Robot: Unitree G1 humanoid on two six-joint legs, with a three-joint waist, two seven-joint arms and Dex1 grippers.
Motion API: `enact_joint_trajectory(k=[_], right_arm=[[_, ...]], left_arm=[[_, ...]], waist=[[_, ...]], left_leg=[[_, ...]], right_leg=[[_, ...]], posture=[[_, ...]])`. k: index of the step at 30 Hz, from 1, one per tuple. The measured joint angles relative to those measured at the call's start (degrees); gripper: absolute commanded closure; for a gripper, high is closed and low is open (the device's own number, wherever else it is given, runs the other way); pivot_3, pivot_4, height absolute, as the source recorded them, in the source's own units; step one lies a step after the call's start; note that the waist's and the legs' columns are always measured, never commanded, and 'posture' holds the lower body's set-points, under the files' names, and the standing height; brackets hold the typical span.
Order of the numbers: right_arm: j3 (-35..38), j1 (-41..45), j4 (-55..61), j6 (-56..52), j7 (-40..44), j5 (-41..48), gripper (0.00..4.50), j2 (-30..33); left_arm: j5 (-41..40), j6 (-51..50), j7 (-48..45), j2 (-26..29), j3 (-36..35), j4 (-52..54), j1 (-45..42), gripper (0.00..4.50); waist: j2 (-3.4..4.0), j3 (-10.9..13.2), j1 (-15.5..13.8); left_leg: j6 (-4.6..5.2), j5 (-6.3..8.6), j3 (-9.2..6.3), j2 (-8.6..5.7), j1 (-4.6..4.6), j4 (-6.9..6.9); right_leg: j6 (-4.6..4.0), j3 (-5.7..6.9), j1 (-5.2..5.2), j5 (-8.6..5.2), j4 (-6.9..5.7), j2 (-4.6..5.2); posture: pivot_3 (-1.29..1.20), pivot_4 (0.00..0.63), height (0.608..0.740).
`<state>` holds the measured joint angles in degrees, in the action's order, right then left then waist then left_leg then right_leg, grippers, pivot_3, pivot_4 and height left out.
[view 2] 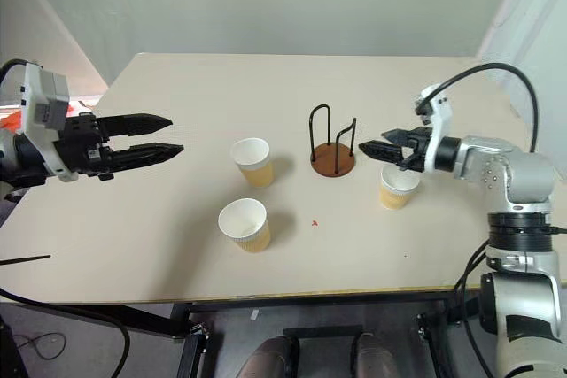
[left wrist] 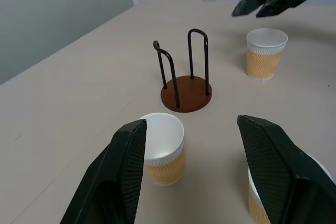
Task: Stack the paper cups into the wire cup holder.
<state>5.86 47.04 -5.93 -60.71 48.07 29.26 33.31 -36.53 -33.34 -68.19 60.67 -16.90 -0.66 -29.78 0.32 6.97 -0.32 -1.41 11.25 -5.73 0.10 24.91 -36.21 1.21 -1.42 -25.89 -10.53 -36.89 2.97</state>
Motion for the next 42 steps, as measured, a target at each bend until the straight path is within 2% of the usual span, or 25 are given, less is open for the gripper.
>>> enact_joint_trajectory(k=[5, 11, 19, 28, 31, 42], right_arm=[[0.3, 0.0, 0.3, -3.0, -6.9, 0.0, 0.00, -4.4], [0.4, 0.5, -1.6, -1.4, -11.2, -0.1, 0.00, -9.6], [-0.6, 3.0, -13.1, 9.5, -11.8, -3.6, 0.00, -13.3], [-1.1, 5.8, -19.4, 14.8, -11.6, -4.7, 0.00, -16.7], [-1.1, 6.6, -21.0, 15.7, -11.6, -4.7, 0.62, -17.3], [-1.3, 7.5, -21.9, 16.9, -10.4, -4.7, 4.40, -17.3]], left_arm=[[0.0, -0.1, 0.6, -0.9, 0.0, 0.1, -0.3, 1.50], [0.0, -0.3, 1.4, -1.1, -0.1, 1.2, 0.1, 1.50], [-2.1, -2.0, 2.5, -1.5, -0.9, 5.0, 0.8, 1.50], [-2.7, -2.5, 3.6, -1.5, -1.1, 6.5, 2.2, 1.50], [-2.9, -2.7, 3.7, -1.4, -1.6, 6.8, 2.7, 1.45], [-2.9, -2.8, 3.8, -1.4, -2.3, 7.1, 3.0, 1.45]], waist=[[-0.01, 0.0, 0.0], [-0.01, 0.0, 0.0], [-0.01, 0.0, 0.0], [0.00, 0.0, 0.0], [0.00, 0.0, 0.0], [0.00, 0.0, 0.0]], left_leg=[[0.01, 0.00, -0.01, -0.01, 0.01, -0.01], [0.00, 0.00, -0.01, -0.01, 0.01, -0.01], [-0.01, 0.02, -0.03, -0.02, 0.02, 0.02], [-0.06, 0.05, -0.03, -0.01, 0.05, 0.03], [-0.07, 0.06, -0.04, 0.00, 0.05, 0.03], [-0.12, 0.10, -0.05, 0.00, 0.05, 0.03]], right_leg=[[0.00, 0.00, 0.00, 0.00, 0.01, 0.01], [0.00, 0.01, -0.04, 0.01, 0.00, 0.00], [-0.01, 0.01, -0.08, 0.01, -0.01, 0.00], [-0.01, 0.00, -0.12, 0.01, -0.01, 0.00], [-0.01, 0.01, -0.12, 0.01, -0.01, 0.00], [-0.02, 0.01, -0.12, 0.01, -0.01, 0.00]], posture=[[0.00, 0.150, 0.740], [0.00, 0.150, 0.740], [0.00, 0.150, 0.740], [0.00, 0.150, 0.740], [0.00, 0.150, 0.740], [0.00, 0.150, 0.740]])
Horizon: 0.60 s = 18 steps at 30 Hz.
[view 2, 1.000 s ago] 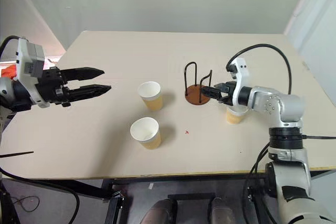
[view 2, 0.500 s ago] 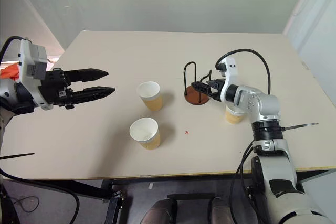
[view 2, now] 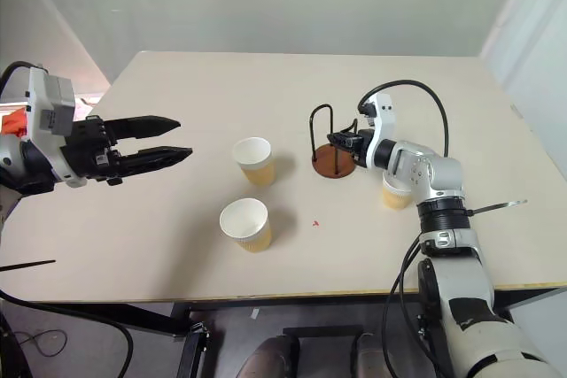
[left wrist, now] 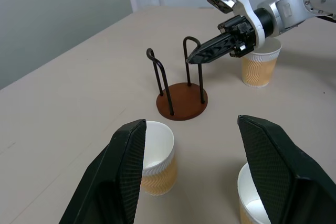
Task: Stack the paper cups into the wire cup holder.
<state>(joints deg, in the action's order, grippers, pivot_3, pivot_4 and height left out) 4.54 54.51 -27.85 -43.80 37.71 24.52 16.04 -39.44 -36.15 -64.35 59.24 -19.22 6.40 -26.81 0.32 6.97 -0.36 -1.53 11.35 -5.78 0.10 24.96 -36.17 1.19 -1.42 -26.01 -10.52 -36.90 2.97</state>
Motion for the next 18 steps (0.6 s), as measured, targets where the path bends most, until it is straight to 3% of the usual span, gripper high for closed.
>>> enact_joint_trajectory(k=[13, 18], right_arm=[[-5.7, -11.8, 29.1, -13.4, 15.4, 10.7, 4.44, 7.8], [-6.5, -15.8, 33.3, -14.2, 16.8, 12.5, 4.44, 9.3]], left_arm=[[0.2, 0.1, -6.9, 2.5, 4.1, -0.7, -3.1, 1.45], [0.0, 0.0, -11.2, 3.8, 6.5, 1.2, -3.2, 1.45]], waist=[[-0.02, 0.0, 0.0], [-0.03, 0.0, 0.0]], left_leg=[[-0.05, 0.01, -0.04, 0.00, 0.07, -0.02], [-0.01, -0.14, -0.04, 0.00, 0.06, -0.06]], right_leg=[[-0.01, 0.04, 0.03, -0.01, 0.05, -0.06], [-0.01, 0.02, 0.05, -0.01, 0.05, -0.05]], posture=[[0.00, 0.150, 0.740], [0.00, 0.150, 0.740]])
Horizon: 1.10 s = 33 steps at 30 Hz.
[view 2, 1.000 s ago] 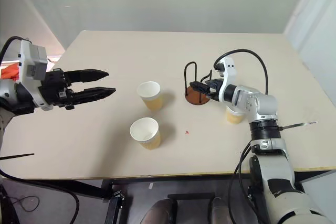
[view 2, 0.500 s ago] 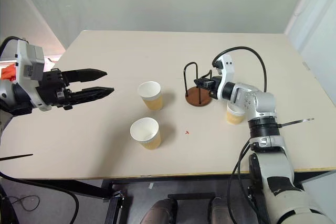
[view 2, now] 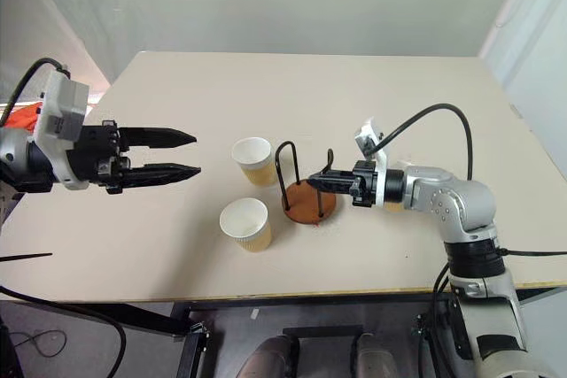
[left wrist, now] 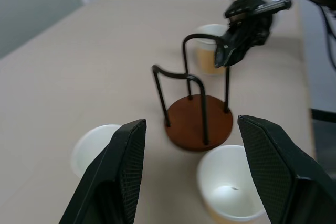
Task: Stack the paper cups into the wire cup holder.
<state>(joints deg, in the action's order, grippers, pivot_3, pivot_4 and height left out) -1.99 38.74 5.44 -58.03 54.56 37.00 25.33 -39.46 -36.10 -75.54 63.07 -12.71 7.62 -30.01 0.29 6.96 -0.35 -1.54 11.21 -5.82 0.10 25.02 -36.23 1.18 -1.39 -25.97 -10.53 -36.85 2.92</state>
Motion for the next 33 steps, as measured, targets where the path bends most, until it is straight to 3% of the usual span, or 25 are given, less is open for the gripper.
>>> enact_joint_trajectory(k=[5, 14, 15, 22, 25, 30, 33], right_arm=[[-2.3, -1.9, 1.9, 0.1, 0.8, 0.0, 4.44, 1.0], [-6.3, -2.1, 1.9, 1.8, 4.7, -0.3, 4.44, 5.0], [-6.6, -2.1, 1.8, 2.3, 5.3, -0.3, 3.68, 5.4], [-8.7, -2.8, -0.3, 6.7, 10.9, -2.3, 1.24, 9.7], [-10.3, -4.2, 2.9, 11.1, 16.9, -4.1, 0.19, 17.1], [-10.6, -3.5, 6.1, 21.1, 22.6, -11.2, 0.03, 28.1], [-9.8, 1.4, 5.3, 22.8, 26.2, -11.9, 0.03, 31.7]], left_arm=[[-1.5, -0.9, -2.0, 0.8, 1.4, 5.3, 0.0, 1.45], [-1.4, -1.8, -1.3, 0.8, 1.5, 5.6, 0.0, 1.45], [-1.4, -1.8, -1.3, 0.8, 1.5, 5.6, 0.0, 1.45], [-1.0, -1.2, -0.6, 0.9, 1.4, 3.8, -0.2, 1.45], [-0.9, -0.5, -0.5, 0.8, 1.3, 2.2, -1.5, 1.45], [-1.2, 0.1, -0.5, -0.5, 1.3, 1.3, -2.8, 1.45], [-1.3, 0.4, -0.5, -1.2, 1.3, 1.1, -2.8, 1.45]], waist=[[-0.02, 0.0, 0.0], [-0.04, 0.0, 0.0], [-0.04, 0.0, 0.0], [-0.05, 0.0, -0.1], [-0.07, 0.0, -0.2], [-0.10, 0.0, -0.2], [-0.07, 0.0, 0.2]], left_leg=[[0.03, -0.08, 0.01, 0.01, -0.06, 0.00], [0.05, -0.11, 0.02, 0.00, -0.05, 0.01], [0.05, -0.10, 0.02, 0.00, -0.05, 0.01], [0.06, -0.11, 0.01, 0.00, -0.02, 0.01], [0.09, -0.10, 0.01, -0.02, 0.05, 0.00], [0.10, -0.08, 0.04, -0.04, 0.04, -0.01], [0.11, -0.11, 0.08, -0.03, 0.00, 0.02]], right_leg=[[0.00, -0.03, 0.05, 0.00, -0.01, 0.00], [-0.01, -0.05, 0.05, -0.01, 0.00, 0.00], [-0.01, -0.05, 0.05, -0.01, 0.01, 0.00], [-0.01, -0.05, 0.05, -0.01, 0.01, 0.01], [-0.01, -0.04, 0.05, -0.02, 0.05, 0.02], [0.00, -0.06, 0.07, -0.03, 0.08, 0.05], [0.02, -0.12, 0.05, -0.03, 0.04, 0.03]], posture=[[0.00, 0.150, 0.740], [0.00, 0.150, 0.740], [0.00, 0.150, 0.740], [0.00, 0.150, 0.740], [0.00, 0.150, 0.740], [0.00, 0.150, 0.740], [0.00, 0.150, 0.740]])
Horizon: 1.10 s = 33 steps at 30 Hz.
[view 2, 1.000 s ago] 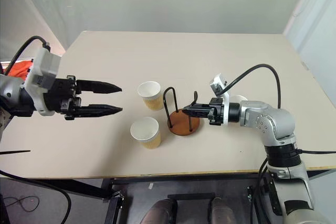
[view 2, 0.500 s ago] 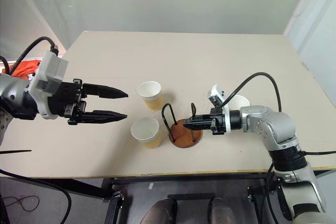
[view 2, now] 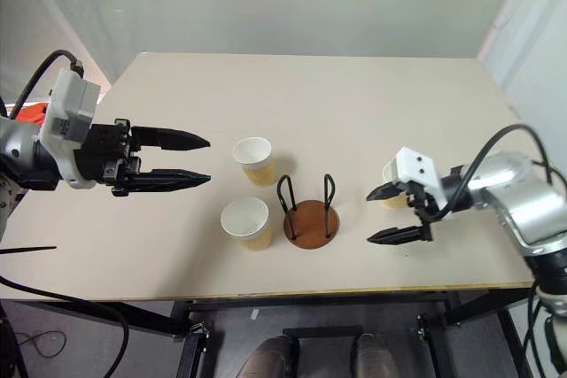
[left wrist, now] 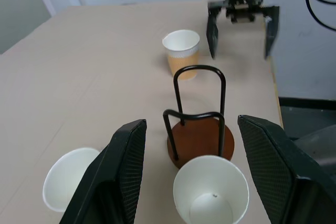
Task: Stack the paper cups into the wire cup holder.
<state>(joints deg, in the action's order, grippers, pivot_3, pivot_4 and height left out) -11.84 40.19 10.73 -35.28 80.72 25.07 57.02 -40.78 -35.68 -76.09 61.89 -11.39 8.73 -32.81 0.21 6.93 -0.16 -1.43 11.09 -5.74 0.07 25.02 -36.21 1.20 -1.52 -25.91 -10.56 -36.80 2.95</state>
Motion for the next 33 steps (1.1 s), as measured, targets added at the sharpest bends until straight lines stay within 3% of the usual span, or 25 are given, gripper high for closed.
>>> enact_joint_trajectory(k=[4, 10, 16, 20, 30, 33], right_arm=[[0.0, 6.5, -5.6, 5.0, 0.6, -5.1, 0.03, 0.5], [-8.0, 6.7, -17.9, 15.2, -0.3, -17.7, 0.03, -3.2], [-11.5, 9.0, -27.7, 24.1, -0.8, -26.8, 0.03, -6.5], [-11.8, 10.2, -32.1, 27.6, 0.0, -29.0, 0.83, -8.7], [-11.8, 14.7, -34.5, 32.9, 4.9, -31.6, 4.41, -9.6], [-11.7, 14.9, -32.4, 32.6, 9.6, -28.6, 4.46, -8.1]], left_arm=[[-0.2, 0.3, -0.1, -0.6, 0.0, 0.2, 0.0, 1.45], [0.0, 0.9, -0.1, -0.7, 0.0, 1.1, 0.5, 1.45], [0.4, 1.4, -0.1, 0.5, -0.3, 2.4, 1.7, 1.45], [-0.2, 0.9, 0.2, 1.1, -1.9, 2.9, 3.4, 1.45], [-0.4, 0.5, 0.8, 1.7, -4.2, 4.0, 5.3, 1.45], [-0.4, 0.4, 1.9, 1.4, -5.4, 4.0, 8.1, 1.45]], waist=[[-0.20, -0.1, 0.2], [-0.13, -0.1, 0.0], [-0.13, -0.1, 0.0], [-0.11, 0.0, 0.0], [-0.09, 0.0, 0.0], [-0.08, 0.0, 0.0]], left_leg=[[0.00, 0.00, -0.08, 0.10, -0.10, 0.00], [0.05, 0.02, -0.09, 0.08, -0.05, -0.01], [0.07, 0.10, -0.08, 0.09, -0.06, 0.00], [0.05, 0.11, -0.08, 0.09, -0.07, 0.02], [-0.01, 0.15, -0.08, 0.08, -0.06, 0.03], [-0.03, 0.17, -0.06, 0.07, -0.05, 0.05]], right_leg=[[0.05, 0.02, 0.11, -0.04, 0.03, -0.11], [0.10, 0.05, 0.04, 0.00, -0.01, -0.05], [0.09, 0.09, 0.04, 0.05, -0.02, -0.01], [0.08, 0.10, 0.03, 0.05, -0.03, -0.01], [0.04, 0.12, 0.03, 0.06, -0.02, 0.03], [0.02, 0.11, 0.02, 0.05, -0.01, 0.02]], posture=[[0.00, 0.150, 0.740], [0.00, 0.150, 0.740], [0.00, 0.150, 0.740], [0.00, 0.150, 0.740], [0.00, 0.150, 0.740], [0.00, 0.150, 0.740]])
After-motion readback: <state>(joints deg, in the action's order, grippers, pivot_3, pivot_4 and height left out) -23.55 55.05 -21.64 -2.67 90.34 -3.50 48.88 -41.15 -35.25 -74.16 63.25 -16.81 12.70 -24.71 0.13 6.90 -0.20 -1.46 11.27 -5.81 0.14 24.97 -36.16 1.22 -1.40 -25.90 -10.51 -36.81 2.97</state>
